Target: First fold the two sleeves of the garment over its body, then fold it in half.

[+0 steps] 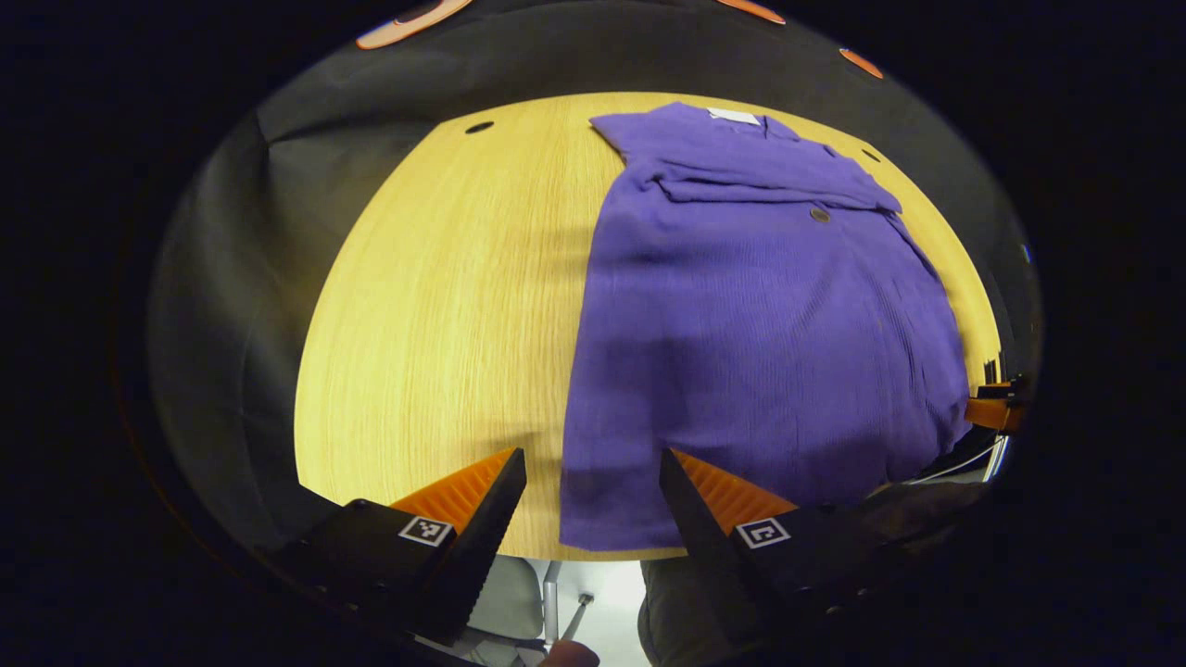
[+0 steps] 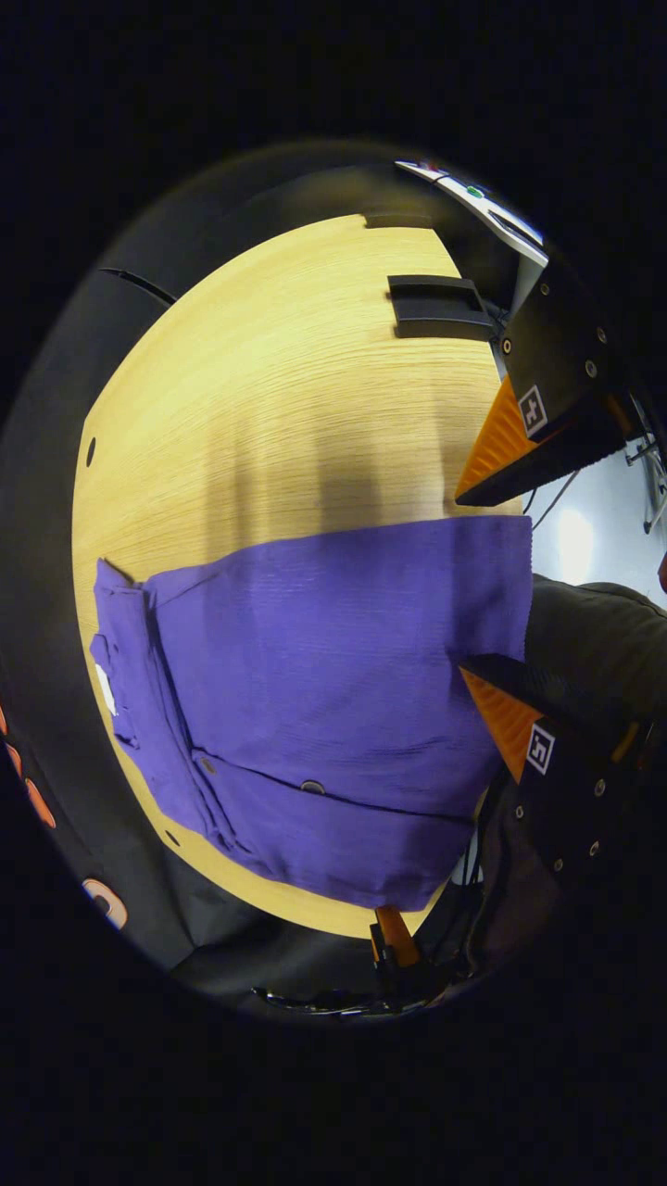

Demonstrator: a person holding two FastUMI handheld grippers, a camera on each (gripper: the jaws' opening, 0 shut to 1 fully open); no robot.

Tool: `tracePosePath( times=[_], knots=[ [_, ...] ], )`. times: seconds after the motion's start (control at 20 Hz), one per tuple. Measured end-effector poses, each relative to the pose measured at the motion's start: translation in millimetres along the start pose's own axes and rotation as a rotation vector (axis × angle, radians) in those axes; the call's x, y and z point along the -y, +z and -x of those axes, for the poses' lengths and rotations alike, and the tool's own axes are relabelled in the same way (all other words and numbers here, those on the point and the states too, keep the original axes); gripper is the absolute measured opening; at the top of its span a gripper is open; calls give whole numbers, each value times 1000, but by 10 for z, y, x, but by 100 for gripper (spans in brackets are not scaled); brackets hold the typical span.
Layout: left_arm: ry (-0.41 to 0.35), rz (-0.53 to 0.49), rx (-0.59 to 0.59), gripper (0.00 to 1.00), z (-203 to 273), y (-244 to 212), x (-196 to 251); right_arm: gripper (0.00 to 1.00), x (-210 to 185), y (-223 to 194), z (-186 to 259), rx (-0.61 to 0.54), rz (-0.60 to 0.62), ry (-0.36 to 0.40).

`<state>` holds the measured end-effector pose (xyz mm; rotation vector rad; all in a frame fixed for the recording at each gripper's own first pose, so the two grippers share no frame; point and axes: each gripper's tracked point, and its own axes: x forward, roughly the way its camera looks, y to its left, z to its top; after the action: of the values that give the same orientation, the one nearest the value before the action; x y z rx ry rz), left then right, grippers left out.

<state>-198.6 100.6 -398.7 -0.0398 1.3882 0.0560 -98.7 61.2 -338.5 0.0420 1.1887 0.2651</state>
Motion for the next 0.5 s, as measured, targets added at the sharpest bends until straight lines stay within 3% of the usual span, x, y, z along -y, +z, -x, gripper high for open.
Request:
tracePosePath(
  times=[0.15,0.5],
  knots=[
    [16,-7,-76,95,-85,-168,-53,96,-42,-105,-36,-34,-29,21],
    [-68,54,-187,94,-169,-345,7,93,37,-211,-88,-87,-25,-18]
  ],
)
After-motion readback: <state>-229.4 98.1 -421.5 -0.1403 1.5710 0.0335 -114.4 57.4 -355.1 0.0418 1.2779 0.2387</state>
